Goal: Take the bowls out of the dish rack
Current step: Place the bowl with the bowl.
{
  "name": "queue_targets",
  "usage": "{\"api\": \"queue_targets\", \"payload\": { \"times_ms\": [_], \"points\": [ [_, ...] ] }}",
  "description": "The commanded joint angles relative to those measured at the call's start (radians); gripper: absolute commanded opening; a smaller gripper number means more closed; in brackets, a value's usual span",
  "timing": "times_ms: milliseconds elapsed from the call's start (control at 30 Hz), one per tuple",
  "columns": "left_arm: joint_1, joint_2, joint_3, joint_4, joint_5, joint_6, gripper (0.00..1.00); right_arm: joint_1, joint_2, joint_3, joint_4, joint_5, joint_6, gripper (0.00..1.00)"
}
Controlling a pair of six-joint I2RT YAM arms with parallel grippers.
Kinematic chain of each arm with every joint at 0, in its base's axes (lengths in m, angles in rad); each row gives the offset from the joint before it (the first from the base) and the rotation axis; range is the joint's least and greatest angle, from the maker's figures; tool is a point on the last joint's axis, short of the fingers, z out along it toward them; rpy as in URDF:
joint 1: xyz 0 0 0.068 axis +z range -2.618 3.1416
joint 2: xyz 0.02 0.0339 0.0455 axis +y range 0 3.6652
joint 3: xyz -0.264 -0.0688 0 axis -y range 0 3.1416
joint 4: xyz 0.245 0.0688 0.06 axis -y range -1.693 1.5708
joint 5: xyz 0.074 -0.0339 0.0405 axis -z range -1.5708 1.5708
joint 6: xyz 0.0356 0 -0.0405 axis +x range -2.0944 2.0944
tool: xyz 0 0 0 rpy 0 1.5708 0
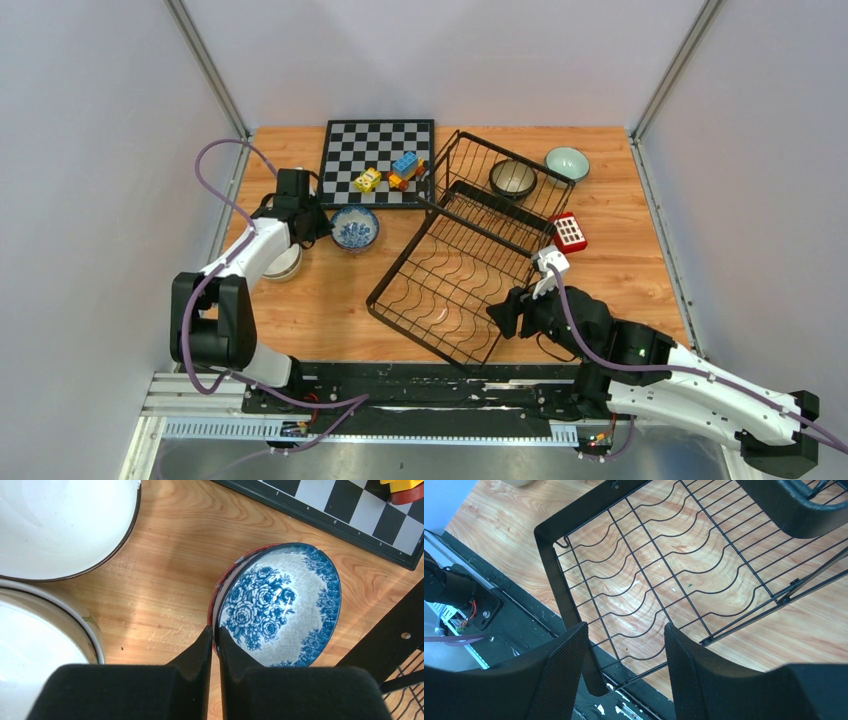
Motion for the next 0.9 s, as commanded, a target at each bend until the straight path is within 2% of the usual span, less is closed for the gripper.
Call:
{"api": "queue_targets", "payload": {
  "times_ms": [0,467,867],
  "points": [
    [0.007,0.015,0.006,0.021,-0.001,0.005,0.08,-0.011,-0.011,-0.013,-0.015,0.022,0.008,0.61],
    [0.007,0.031,0.001,0.035,0.021,0.001,0.0,-0.012,-0.011,-0.014,-0.014,0.027,0.008,0.61],
    [0.007,0.043,-0.007,0.047,0.034,-0.006,0.0,-0.011,-0.008,-0.015,-0.014,0.03,0.007,0.61]
  ]
}}
